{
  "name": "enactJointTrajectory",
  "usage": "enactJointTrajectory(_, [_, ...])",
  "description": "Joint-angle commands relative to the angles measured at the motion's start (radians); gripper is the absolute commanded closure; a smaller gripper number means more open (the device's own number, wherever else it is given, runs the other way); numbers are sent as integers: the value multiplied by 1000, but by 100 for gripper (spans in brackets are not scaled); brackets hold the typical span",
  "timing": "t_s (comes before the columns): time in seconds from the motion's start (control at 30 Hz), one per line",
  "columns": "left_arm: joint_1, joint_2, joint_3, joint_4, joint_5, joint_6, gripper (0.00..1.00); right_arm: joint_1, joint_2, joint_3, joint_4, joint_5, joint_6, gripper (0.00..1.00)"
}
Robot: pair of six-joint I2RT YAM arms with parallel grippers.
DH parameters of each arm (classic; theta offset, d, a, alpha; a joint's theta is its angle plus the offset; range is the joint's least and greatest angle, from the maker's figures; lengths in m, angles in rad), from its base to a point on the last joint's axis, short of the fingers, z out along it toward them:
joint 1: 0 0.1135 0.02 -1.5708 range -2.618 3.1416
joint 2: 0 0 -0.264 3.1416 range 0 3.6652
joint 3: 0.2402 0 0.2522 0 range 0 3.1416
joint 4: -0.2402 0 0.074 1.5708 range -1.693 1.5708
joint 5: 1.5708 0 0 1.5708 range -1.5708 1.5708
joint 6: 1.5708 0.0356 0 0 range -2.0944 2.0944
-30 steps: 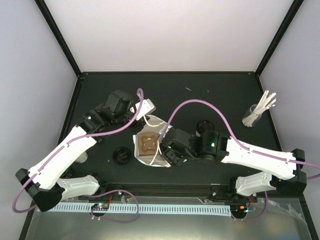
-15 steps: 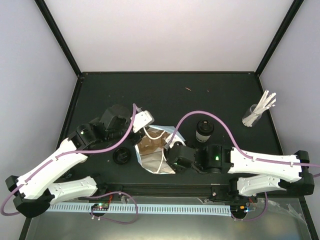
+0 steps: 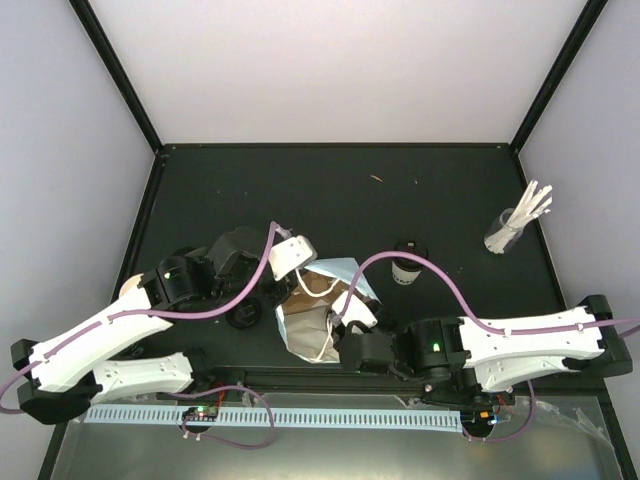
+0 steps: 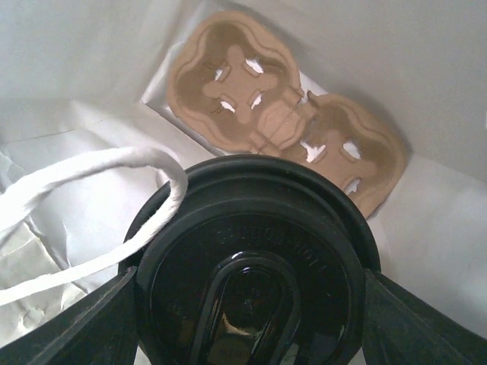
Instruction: Pack the takeout coffee
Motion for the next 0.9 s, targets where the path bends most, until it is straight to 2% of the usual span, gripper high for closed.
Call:
enactJointTrajectory(0.0, [-51, -8, -1, -6, -14, -66, 98, 81, 7, -1, 3, 140, 62, 45])
enactJointTrajectory(0.2, [-94, -2, -20, -11, -18, -141, 98, 141, 31, -20, 43, 268, 88, 44])
enactJointTrajectory(0.37, [-96, 20, 5, -43, -65, -213, 98, 200, 34, -76, 141, 325, -16, 45])
enactJointTrajectory(0.53, [-93, 47, 48, -72, -106, -278, 99, 211, 8, -114, 221, 317, -149, 42])
enactJointTrajectory(0.87, [-93, 46, 50, -60, -7, -206, 98, 209, -87, -217, 397, 244, -420, 41])
